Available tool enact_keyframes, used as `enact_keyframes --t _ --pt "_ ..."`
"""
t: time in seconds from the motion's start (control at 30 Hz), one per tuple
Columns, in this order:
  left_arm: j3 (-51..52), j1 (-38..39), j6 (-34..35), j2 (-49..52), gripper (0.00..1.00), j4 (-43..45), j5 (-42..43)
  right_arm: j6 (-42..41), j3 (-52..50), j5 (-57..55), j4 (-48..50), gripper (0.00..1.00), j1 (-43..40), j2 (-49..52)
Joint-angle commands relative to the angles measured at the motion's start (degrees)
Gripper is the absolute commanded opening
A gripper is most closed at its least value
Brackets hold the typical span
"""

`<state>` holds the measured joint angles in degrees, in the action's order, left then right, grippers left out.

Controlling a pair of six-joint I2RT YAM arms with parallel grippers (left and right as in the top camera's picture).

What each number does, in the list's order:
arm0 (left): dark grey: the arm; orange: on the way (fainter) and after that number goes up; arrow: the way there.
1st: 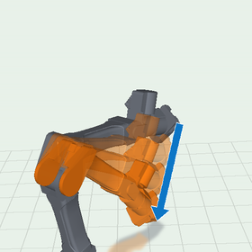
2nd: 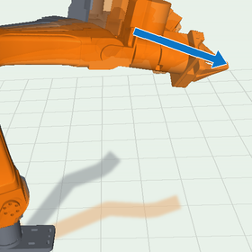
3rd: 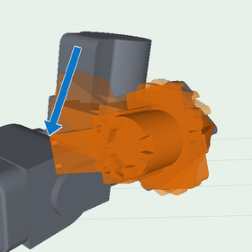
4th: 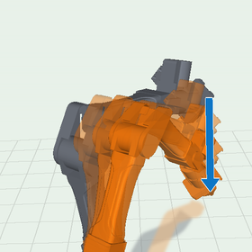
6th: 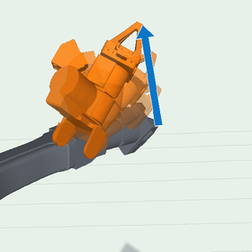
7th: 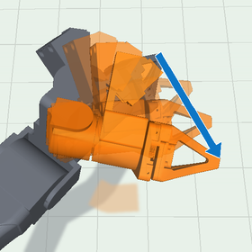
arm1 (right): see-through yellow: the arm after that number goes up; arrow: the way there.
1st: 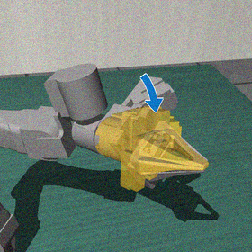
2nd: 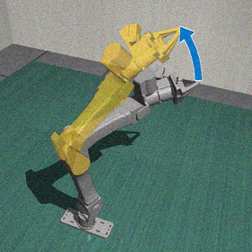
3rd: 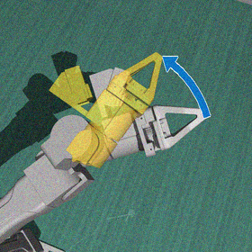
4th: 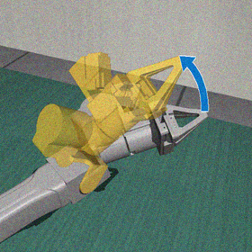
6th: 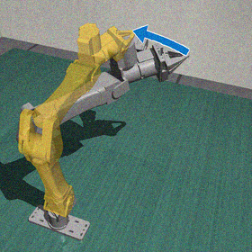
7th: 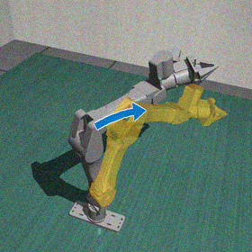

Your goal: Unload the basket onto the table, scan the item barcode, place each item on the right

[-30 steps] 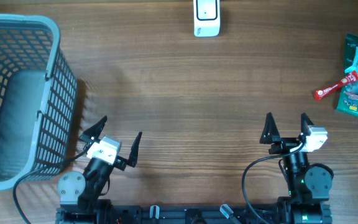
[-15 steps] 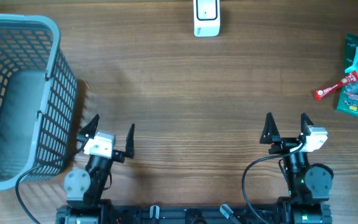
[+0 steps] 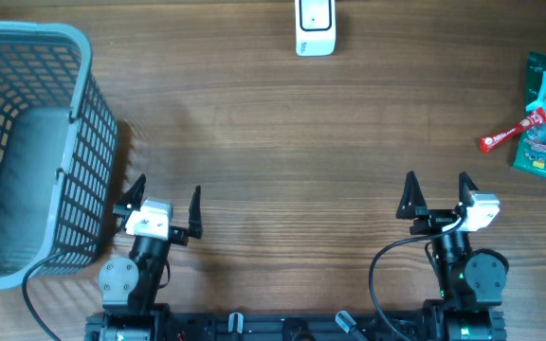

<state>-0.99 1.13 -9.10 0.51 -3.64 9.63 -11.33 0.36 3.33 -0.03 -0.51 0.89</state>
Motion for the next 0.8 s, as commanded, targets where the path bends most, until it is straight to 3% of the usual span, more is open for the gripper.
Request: enact_keyframes --t 0.0,0.33,0.47,0.77 --pt "0.7 0.2 0.6 -0.3 1.00 0.0 -0.8 -0.7 -0.1 -0.9 0.2 1.00 0.3 -0.6" --pt "0.7 -2.2 5.9 -0.3 1.00 -0.2 -1.4 -0.7 -0.1 -0.9 0.2 1.00 0.3 -0.6" --pt "0.7 -2.2 13.1 -0.3 1.00 -0.6 -5.1 -0.7 -0.1 -0.9 0.2 1.00 0.3 -0.6" --pt "0.7 -2.3 16.8 -0.3 1.00 -0.7 -7.2 -0.7 -0.1 -0.9 0.2 1.00 0.3 -0.6"
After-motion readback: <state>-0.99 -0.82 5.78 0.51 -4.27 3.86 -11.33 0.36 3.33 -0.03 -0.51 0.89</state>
